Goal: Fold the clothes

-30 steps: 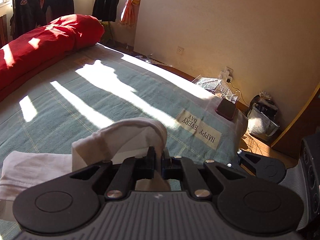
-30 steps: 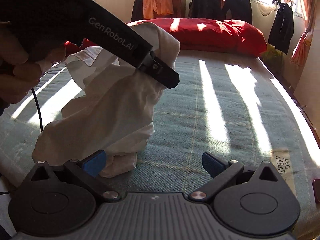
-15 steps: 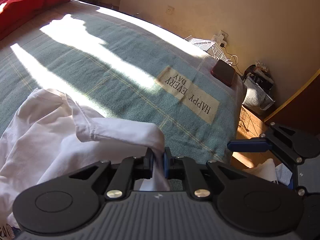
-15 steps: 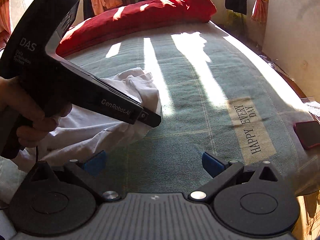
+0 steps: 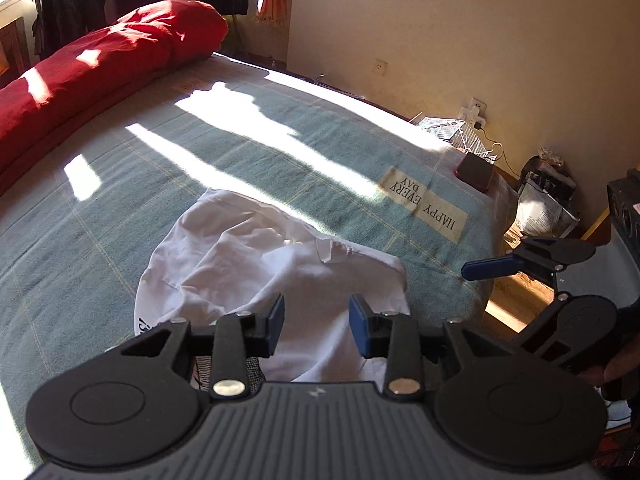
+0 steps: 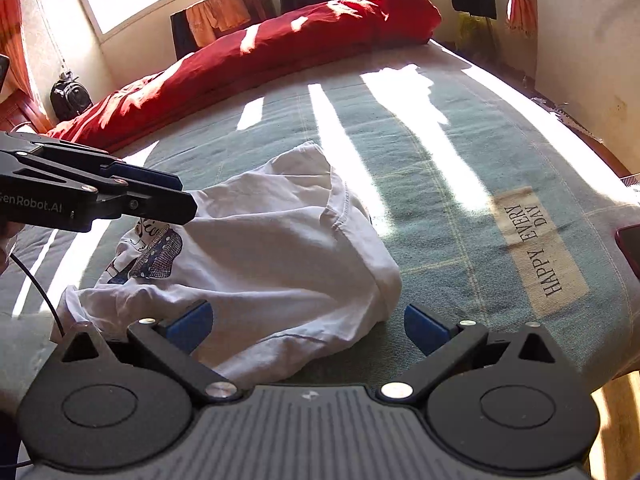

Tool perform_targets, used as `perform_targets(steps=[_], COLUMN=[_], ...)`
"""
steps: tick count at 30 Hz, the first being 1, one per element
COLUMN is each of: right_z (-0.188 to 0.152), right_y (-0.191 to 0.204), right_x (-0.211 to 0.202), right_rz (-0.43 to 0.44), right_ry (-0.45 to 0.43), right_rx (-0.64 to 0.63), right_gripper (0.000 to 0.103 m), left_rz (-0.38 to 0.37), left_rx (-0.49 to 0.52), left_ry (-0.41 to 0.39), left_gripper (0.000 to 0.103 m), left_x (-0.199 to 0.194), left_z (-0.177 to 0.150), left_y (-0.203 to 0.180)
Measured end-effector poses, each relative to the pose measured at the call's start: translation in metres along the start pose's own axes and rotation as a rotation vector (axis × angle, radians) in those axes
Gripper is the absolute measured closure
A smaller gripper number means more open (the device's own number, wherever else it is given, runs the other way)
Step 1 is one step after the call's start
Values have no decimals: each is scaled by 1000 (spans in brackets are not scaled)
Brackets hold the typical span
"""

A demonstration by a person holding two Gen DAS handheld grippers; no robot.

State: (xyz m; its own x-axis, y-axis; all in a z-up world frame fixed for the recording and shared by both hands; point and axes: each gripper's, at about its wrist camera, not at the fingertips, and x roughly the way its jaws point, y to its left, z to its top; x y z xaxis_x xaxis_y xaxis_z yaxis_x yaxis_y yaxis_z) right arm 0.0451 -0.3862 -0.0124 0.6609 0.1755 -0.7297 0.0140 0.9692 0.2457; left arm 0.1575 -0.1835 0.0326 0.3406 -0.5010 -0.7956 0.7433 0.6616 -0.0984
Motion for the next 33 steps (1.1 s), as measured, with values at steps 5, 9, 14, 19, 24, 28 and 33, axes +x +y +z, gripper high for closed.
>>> perform_targets(steps=[5,9,14,19,24,28,33], right_z=[1,0,-5,-17,-21,-13,12], right_y=[46,79,118,148,161,165,170], right_x=[5,11,18,27,37,45,56], right_rz=[25,87,95,71,76,91,162], right_ry=[8,7,2,31,70,74,33], right_rx=[-125,-165,-254,-369,-406,-412,-388], right_gripper=[0,0,0,0,0,0,0], left_rz=[111,169,208,208,191,180,167], left_rx=[-79,-138,-178,-222,-255,-289,-315], left_ry=[26,24,-3,-34,-56,-59,-59], left_gripper=[68,68,60,60,60,60,60], left_x=[-27,-46,-60,-64,-54,-41,-24], left_z=[-51,-88,-117,-128,-125,-117,-100], left_y=[34,55,75,96,116,134,152])
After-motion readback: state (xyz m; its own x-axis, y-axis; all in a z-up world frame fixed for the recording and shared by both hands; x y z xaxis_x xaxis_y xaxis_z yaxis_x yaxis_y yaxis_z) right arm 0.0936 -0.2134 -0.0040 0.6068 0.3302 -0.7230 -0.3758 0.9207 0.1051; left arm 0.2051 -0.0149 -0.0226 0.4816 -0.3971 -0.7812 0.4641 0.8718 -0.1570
